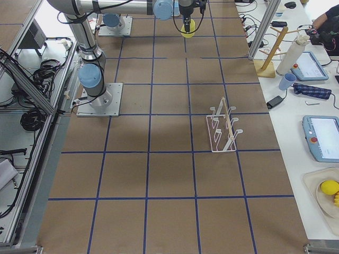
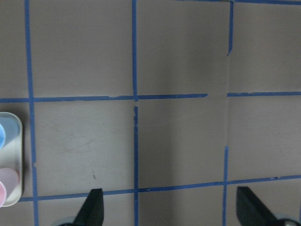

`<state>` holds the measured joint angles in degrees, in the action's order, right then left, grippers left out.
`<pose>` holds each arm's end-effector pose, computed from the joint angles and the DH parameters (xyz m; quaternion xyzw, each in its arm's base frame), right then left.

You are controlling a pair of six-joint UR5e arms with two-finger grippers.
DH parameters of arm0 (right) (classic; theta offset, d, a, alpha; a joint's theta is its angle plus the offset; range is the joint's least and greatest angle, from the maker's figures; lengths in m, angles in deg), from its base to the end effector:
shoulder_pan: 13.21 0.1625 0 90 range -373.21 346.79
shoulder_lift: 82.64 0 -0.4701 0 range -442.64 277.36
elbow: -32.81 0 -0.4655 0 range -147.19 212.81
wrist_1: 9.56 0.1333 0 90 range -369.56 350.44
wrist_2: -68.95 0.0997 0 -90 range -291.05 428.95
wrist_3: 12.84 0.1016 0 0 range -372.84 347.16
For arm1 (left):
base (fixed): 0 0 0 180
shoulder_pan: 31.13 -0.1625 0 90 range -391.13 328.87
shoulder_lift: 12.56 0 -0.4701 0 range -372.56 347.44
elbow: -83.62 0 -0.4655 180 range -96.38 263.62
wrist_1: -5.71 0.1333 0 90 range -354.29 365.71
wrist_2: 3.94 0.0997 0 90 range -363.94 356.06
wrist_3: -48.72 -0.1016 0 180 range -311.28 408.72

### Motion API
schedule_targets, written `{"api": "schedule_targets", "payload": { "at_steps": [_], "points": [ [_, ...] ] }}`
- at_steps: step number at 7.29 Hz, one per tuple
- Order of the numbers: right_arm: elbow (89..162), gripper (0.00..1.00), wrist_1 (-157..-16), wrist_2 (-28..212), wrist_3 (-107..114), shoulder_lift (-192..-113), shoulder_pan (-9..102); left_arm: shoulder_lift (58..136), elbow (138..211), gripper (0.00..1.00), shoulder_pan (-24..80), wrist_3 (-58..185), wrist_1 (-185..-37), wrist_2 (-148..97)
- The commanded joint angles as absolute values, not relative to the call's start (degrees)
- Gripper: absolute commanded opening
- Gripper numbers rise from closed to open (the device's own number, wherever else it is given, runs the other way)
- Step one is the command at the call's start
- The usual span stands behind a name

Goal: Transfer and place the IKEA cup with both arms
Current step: 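Lift the yellow cup toward the left gripper while the left arm extends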

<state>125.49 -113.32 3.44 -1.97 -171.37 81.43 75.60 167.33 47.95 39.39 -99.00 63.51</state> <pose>0.2225 -0.5727 0.5263 0.0348 0.9732 -0.0543 0.2207 -0.0680 -0.5570 0.5935 0.0248 -0.9788 -0.0211 0.2021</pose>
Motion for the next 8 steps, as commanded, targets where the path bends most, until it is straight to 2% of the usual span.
{"api": "schedule_targets", "payload": {
  "at_steps": [1,3,4,6,8],
  "points": [
    [126.14,0.0,-111.42,26.64,3.99,-171.5,81.45,76.04,172.18,1.0,38.69,25.08,-107.99,47.11],
    [128.32,0.0,-110.81,43.03,5.53,-170.63,79.52,75.86,180.87,1.0,35.06,22.18,-112.03,30.9],
    [132.69,0.0,-111.59,52.42,4.66,-170.54,78.21,74.99,186.31,1.0,33.74,20.44,-116.41,18.17],
    [138.26,0.0,-112.21,59.43,1.93,-170.36,77.67,75.16,188.38,1.0,33.73,19.37,-116.72,17.07],
    [138.28,0.0,-111.86,62.35,1.92,-168.26,77.75,74.64,189.78,1.0,34.43,18.49,-117.25,15.15]
  ]
}}
